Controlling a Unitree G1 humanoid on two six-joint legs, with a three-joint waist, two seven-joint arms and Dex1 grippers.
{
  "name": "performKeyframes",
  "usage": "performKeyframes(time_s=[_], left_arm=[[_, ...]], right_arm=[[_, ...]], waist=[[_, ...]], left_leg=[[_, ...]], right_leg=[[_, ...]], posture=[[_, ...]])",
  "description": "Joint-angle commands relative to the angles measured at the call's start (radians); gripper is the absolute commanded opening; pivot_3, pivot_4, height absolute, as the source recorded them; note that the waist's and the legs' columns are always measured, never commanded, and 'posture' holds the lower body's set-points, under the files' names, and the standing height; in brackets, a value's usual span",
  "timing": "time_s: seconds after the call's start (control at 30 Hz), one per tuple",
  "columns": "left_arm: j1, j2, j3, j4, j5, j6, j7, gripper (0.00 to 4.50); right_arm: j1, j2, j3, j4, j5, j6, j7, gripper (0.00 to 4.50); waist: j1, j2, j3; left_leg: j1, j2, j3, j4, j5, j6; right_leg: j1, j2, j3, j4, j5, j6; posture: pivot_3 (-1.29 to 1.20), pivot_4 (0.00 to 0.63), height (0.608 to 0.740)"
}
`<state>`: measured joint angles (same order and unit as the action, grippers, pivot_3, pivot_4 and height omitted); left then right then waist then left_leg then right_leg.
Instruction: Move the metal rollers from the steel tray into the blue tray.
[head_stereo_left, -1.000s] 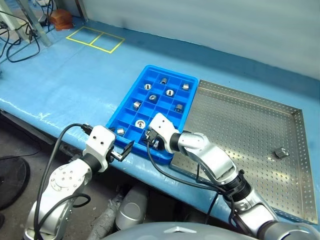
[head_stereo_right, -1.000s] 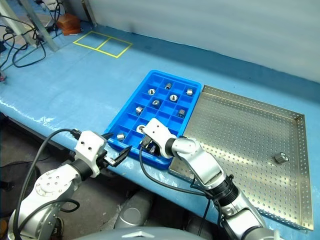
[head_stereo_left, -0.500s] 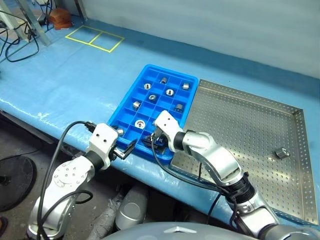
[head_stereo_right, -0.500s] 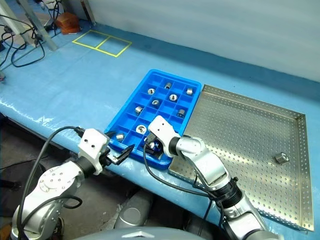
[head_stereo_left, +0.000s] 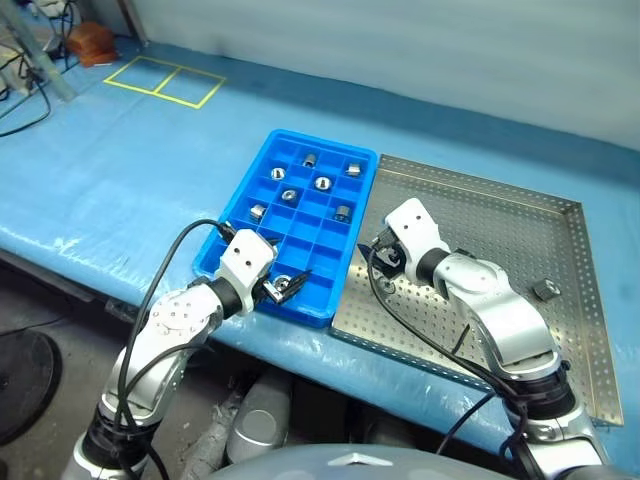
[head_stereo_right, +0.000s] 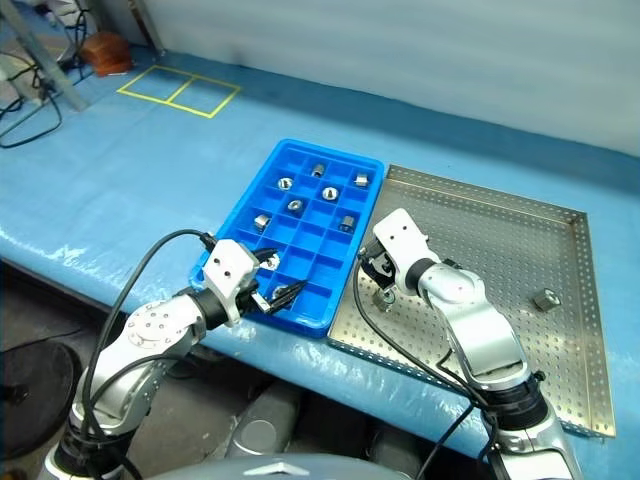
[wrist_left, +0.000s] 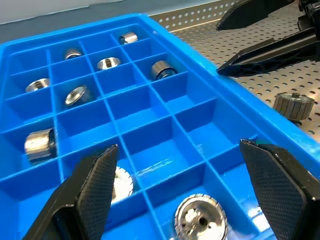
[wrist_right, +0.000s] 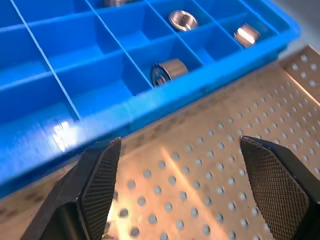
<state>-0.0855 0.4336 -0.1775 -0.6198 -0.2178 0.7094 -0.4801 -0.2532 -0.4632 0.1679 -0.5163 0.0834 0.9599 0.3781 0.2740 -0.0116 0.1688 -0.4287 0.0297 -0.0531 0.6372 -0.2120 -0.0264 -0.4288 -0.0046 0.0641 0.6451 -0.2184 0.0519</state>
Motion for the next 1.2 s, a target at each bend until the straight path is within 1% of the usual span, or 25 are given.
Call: performKeyframes(time_s=[0.03, 0.2, 0.33, 0.47, 0.7, 0.83, 1.03, 1.2], left_arm=[[-0.048, -0.005, -0.021, 0.047, -0.022, -0.045, -0.047, 4.23], [-0.094, -0.001, -0.045, 0.118, -0.015, -0.078, -0.091, 4.23], [-0.111, -0.006, -0.048, 0.143, -0.012, -0.090, -0.100, 4.23], [-0.113, -0.006, -0.062, 0.150, -0.014, -0.095, -0.114, 4.23], [-0.108, 0.001, -0.070, 0.156, -0.007, -0.092, -0.126, 4.23], [-0.093, 0.001, -0.065, 0.150, -0.005, -0.085, -0.120, 4.23], [-0.082, 0.001, -0.064, 0.146, -0.005, -0.082, -0.116, 4.23], [-0.082, 0.003, -0.067, 0.145, -0.004, -0.078, -0.117, 4.23]], right_arm=[[0.040, 0.001, -0.009, -0.081, 0.011, 0.035, -0.008, 4.00], [0.076, 0.033, -0.004, -0.111, 0.038, 0.075, -0.015, 4.00], [0.102, 0.052, 0.019, -0.097, 0.037, 0.082, -0.025, 4.00], [0.112, 0.075, 0.037, -0.083, 0.051, 0.078, -0.022, 4.00], [0.094, 0.100, 0.054, -0.074, 0.059, 0.060, -0.017, 4.00], [0.086, 0.106, 0.054, -0.084, 0.072, 0.063, -0.008, 4.00], [0.087, 0.120, 0.089, -0.011, 0.075, 0.035, -0.001, 4.00], [0.071, 0.157, 0.099, 0.070, 0.077, -0.006, -0.006, 4.00]], waist=[[-0.028, 0.000, 0.000], [-0.106, 0.000, 0.000], [-0.164, 0.000, 0.000], [-0.197, 0.001, 0.000], [-0.209, 0.001, 0.000], [-0.209, 0.001, 0.000], [-0.211, 0.001, 0.000], [-0.213, 0.001, 0.000]], left_leg=[[0.000, 0.000, 0.000, 0.001, 0.000, 0.000], [0.000, 0.000, -0.001, 0.009, -0.001, 0.003], [0.001, -0.001, -0.001, 0.011, 0.000, 0.004], [0.002, -0.001, -0.001, 0.010, 0.000, 0.004], [0.004, -0.001, -0.001, 0.011, 0.000, 0.005], [0.009, -0.001, -0.001, 0.010, 0.000, 0.005], [0.012, -0.001, -0.001, 0.010, 0.000, 0.005], [0.012, -0.001, -0.001, 0.009, 0.000, 0.005]], right_leg=[[0.001, 0.000, 0.000, 0.000, 0.000, 0.000], [0.004, 0.000, 0.000, 0.001, 0.000, 0.000], [0.006, 0.000, 0.001, 0.001, 0.002, 0.002], [0.006, 0.000, 0.001, 0.002, 0.002, 0.002], [0.008, 0.000, 0.002, 0.004, 0.002, 0.002], [0.013, -0.001, 0.002, 0.003, 0.002, 0.002], [0.015, -0.001, 0.002, 0.003, 0.002, 0.001], [0.015, -0.001, 0.003, 0.003, 0.002, 0.001]], posture=[[0.22, 0.150, 0.740], [0.20, 0.150, 0.740], [0.20, 0.150, 0.740], [0.20, 0.150, 0.740], [0.23, 0.150, 0.740], [0.23, 0.150, 0.740], [0.23, 0.150, 0.740], [0.24, 0.150, 0.740]])
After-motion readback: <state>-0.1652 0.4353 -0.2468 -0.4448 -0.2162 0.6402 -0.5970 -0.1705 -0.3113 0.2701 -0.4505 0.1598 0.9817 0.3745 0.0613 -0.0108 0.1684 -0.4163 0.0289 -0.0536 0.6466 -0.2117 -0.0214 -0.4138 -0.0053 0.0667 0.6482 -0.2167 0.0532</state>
